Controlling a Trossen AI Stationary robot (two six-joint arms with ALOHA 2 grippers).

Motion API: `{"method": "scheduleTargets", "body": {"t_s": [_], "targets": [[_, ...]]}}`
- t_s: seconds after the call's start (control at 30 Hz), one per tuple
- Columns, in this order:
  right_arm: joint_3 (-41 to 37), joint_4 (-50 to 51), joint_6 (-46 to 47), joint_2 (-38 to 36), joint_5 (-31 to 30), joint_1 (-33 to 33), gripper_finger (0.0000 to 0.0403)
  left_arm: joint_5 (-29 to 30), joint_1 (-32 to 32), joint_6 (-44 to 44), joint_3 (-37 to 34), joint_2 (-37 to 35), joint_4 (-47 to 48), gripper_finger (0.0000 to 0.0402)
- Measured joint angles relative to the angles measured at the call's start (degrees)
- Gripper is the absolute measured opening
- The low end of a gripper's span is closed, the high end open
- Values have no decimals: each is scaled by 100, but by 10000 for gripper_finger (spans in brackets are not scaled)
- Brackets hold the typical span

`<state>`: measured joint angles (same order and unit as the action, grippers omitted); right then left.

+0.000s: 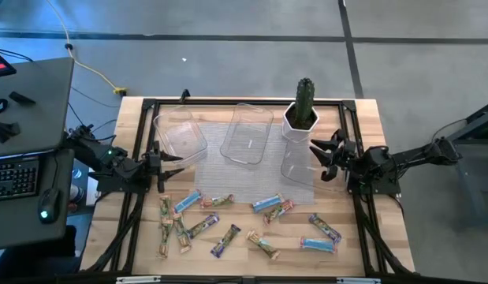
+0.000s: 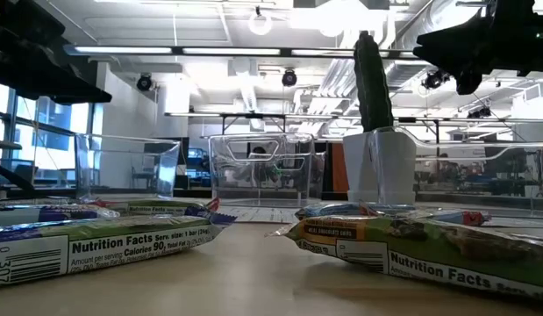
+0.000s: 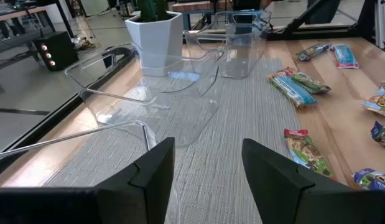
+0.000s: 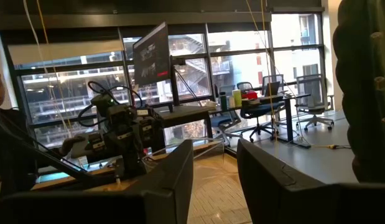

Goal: Pick and place Granola Bars by type

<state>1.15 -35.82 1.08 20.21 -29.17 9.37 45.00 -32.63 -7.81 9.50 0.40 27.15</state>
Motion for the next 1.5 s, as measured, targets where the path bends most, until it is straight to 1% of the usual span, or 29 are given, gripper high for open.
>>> {"method": "scheduleTargets", "body": {"t_s": [1.43, 1.5], "targets": [[0, 0, 0, 1, 0, 0, 108, 0, 1, 1, 0, -1, -2, 182], [0, 0, 0, 0, 0, 0, 108, 137, 1, 100, -4, 0, -178, 182]]}}
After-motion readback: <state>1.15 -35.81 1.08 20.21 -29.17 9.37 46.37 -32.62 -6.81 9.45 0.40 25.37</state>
